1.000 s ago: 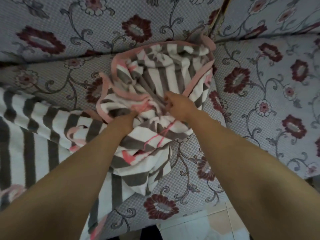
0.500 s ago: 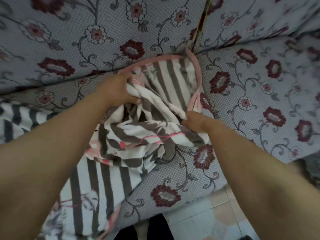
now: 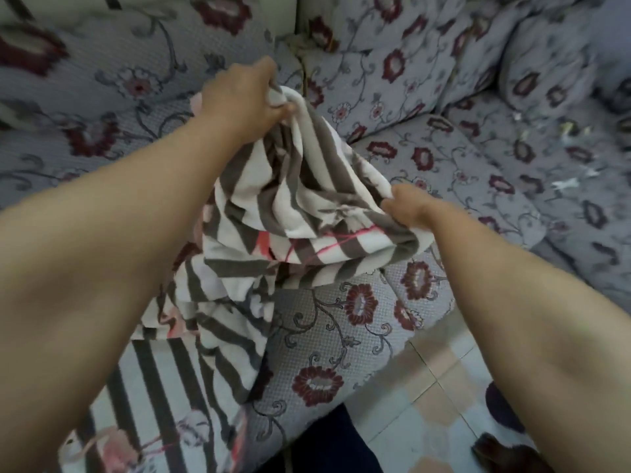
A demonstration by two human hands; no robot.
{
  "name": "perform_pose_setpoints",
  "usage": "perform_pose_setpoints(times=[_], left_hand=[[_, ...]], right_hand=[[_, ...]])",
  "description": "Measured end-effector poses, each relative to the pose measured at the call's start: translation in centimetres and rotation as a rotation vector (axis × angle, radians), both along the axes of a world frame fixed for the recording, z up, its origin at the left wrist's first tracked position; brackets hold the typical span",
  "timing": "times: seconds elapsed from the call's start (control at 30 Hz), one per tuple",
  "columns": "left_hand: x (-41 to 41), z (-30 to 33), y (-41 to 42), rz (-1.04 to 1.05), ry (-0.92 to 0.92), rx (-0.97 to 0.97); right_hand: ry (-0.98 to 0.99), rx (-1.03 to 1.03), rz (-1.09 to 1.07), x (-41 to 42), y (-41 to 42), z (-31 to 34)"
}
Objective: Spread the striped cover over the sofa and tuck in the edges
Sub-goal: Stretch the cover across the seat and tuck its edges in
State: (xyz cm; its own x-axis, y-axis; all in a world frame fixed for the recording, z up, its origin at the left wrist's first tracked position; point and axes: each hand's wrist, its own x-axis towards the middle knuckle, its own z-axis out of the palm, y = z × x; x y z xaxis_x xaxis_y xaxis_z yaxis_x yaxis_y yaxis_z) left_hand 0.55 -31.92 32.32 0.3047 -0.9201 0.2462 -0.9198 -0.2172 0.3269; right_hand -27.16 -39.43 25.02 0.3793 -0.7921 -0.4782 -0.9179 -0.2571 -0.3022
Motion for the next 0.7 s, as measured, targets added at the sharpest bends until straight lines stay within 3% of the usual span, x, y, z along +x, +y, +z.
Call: perform_pose_setpoints(times=[0.07,0.17,0.27,0.43,0.7], left_hand=[[-1.7,1.1,-2.2,-0.029,-0.028,0.011],[-3.5,0.6,-5.4,-0.056,0.087,0.030],[-5.5,-1.4,-8.7,-0.097,0.203,0.102],[-10.0,-5.2,-17.0,-0.141,0.199,0.174],[-15.8,-11.4,-29.4,-0.174,0.388,0.264]], right_hand=[[-0.054,-0.036,-0.077,-0.9,-0.8,0.4],[-0.130,-0.055,-0.171,-2.0,-2.4,-0.6],[-0.147,-0.087,-0.246,-3.2,-5.1,-2.5],[-0.157,-0.160,-0.339,-5.8,-12.1,-5.7],[-0.230,-0.303,-0.577,-11.9,-24.3,-10.0]])
